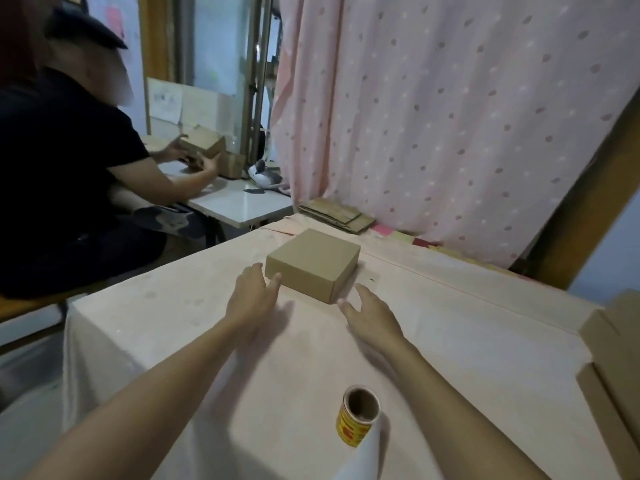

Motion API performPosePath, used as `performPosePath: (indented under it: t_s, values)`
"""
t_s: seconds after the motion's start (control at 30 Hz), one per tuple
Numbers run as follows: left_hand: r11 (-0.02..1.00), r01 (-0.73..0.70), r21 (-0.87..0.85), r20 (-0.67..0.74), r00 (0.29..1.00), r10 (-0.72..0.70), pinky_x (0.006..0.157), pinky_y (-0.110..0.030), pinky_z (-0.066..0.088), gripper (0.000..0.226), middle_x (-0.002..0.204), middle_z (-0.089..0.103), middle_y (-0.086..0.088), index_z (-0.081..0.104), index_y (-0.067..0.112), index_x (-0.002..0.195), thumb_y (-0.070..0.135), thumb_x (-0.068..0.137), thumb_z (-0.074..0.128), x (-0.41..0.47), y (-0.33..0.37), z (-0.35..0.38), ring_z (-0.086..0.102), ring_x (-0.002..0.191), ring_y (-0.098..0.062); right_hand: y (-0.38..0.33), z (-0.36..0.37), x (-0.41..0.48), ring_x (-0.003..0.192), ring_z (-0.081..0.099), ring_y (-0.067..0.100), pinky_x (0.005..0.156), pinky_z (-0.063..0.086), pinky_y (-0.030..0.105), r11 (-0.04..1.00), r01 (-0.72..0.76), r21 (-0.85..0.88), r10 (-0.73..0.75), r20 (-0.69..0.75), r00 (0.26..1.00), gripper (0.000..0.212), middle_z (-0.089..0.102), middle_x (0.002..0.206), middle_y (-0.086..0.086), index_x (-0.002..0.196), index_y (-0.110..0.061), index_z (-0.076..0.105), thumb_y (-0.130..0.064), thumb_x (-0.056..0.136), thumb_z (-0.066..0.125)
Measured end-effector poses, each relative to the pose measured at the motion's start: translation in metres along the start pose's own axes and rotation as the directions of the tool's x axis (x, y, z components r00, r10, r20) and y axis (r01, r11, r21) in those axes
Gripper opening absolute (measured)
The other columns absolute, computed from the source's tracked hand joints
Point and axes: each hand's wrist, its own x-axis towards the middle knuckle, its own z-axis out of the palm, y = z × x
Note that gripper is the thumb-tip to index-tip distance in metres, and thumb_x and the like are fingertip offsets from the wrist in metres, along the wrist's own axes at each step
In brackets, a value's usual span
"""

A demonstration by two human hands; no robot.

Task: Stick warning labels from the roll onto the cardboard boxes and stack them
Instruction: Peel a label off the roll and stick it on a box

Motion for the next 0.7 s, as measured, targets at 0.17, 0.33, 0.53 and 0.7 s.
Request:
performPosePath:
  t_s: [0.17, 0.33, 0.53, 0.7]
  values:
    - [0.952, 0.125, -0.28, 0.016, 0.992, -0.125, 0.115, -0.041, 0.033, 0.067, 0.158, 0.039, -0.01, 0.029, 0.009, 0.155, 0.047, 0.104, 0.046, 0.026, -0.003, 0.024, 0.038, 0.144, -0.029, -0.002, 0.02, 0.025, 0.145, 0.043, 0.022, 0.114, 0.037, 0.037, 0.981, -0.023, 0.194, 0.018, 0.028, 0.999, 0.073, 0.043, 0.16, 0.0, 0.161, -0.024, 0.028, -0.058, 0.1, 0.049]
    - [0.916, 0.1, -0.389, -0.003, 0.994, -0.11, 0.109, -0.035, 0.039, 0.066, 0.147, 0.049, 0.002, 0.034, 0.016, 0.154, 0.048, 0.1, 0.054, 0.036, -0.001, 0.032, 0.048, 0.136, -0.022, -0.01, 0.034, 0.04, 0.121, 0.058, 0.016, 0.095, 0.044, 0.03, 0.927, -0.065, 0.369, 0.052, 0.044, 0.998, 0.046, 0.062, 0.137, -0.006, 0.141, -0.03, 0.052, -0.052, 0.1, 0.054]
    - [0.862, 0.145, -0.485, -0.037, 0.982, -0.186, 0.107, -0.034, 0.038, 0.061, 0.134, 0.042, 0.001, 0.05, 0.018, 0.145, 0.052, 0.095, 0.061, 0.035, 0.002, 0.031, 0.048, 0.128, -0.021, -0.015, 0.032, 0.036, 0.115, 0.059, 0.015, 0.092, 0.046, 0.031, 0.851, -0.139, 0.507, 0.136, 0.043, 0.99, 0.039, 0.064, 0.124, -0.011, 0.13, -0.033, 0.058, -0.055, 0.097, 0.056]
    - [0.833, 0.026, -0.553, -0.171, 0.975, -0.144, 0.1, -0.038, 0.043, 0.028, 0.119, 0.043, 0.002, 0.057, 0.026, 0.107, 0.043, 0.09, 0.072, 0.013, 0.035, 0.027, 0.044, 0.119, -0.021, -0.009, 0.021, 0.018, 0.11, 0.062, 0.016, 0.085, 0.047, 0.032, 0.807, -0.134, 0.575, 0.166, -0.003, 0.986, 0.038, 0.067, 0.119, -0.007, 0.125, -0.029, 0.058, -0.054, 0.096, 0.058]
